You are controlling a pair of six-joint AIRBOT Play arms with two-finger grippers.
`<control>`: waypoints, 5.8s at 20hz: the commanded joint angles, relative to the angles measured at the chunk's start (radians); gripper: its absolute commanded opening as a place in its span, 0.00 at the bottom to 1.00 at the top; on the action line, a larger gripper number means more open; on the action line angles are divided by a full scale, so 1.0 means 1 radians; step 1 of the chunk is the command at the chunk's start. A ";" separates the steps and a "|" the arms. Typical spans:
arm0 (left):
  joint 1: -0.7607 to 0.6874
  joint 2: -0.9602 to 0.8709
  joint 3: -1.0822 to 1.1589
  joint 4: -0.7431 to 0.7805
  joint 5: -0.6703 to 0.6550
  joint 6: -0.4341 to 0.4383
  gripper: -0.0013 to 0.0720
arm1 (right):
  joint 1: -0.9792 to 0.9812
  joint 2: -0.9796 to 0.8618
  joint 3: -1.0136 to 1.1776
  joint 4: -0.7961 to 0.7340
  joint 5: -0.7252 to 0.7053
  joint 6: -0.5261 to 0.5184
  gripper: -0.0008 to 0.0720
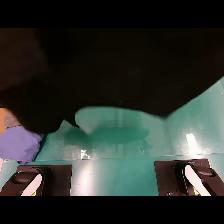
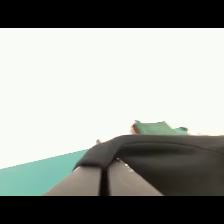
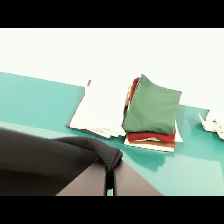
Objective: Fold the shirts.
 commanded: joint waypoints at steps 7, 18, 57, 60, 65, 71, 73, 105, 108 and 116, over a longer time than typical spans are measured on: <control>0.000 -0.467 -0.068 0.049 -0.341 -0.030 0.05 | 0.000 -0.350 -0.013 -0.028 0.181 0.021 0.03; 0.000 -0.959 -0.301 -0.040 0.015 0.031 0.05 | 0.035 -0.824 -0.306 -0.011 -0.084 0.020 0.03; 0.000 -0.131 -1.551 -0.083 0.090 -0.153 0.70 | 0.051 -0.210 -0.806 -0.018 -0.034 -0.010 0.56; 0.000 -0.130 -1.551 -0.119 0.111 -0.153 0.66 | 0.051 -0.193 -0.806 -0.018 -0.031 -0.010 0.56; 0.000 -0.130 -1.537 -0.118 0.119 -0.127 0.05 | 0.050 -0.196 -0.808 -0.032 0.021 -0.010 0.56; 0.000 -0.129 -1.405 -0.092 0.037 -0.055 0.05 | -0.180 -0.202 -1.076 -0.053 0.092 -0.022 0.76; 0.000 -0.130 -1.399 -0.094 0.045 -0.048 0.05 | -0.283 -0.238 -1.189 -0.039 0.082 -0.022 0.79; 0.000 -0.179 -1.122 -0.068 0.069 0.060 0.05 | 0.008 -0.280 -0.867 -0.073 -0.037 -0.018 0.03; 0.000 -0.375 -1.036 -0.032 0.137 0.059 0.05 | 0.058 -0.482 -0.726 -0.071 -0.053 0.011 0.03; 0.000 -0.557 -0.954 -0.034 0.283 0.057 0.42 | 0.091 -0.783 -0.455 0.041 -0.049 0.009 0.09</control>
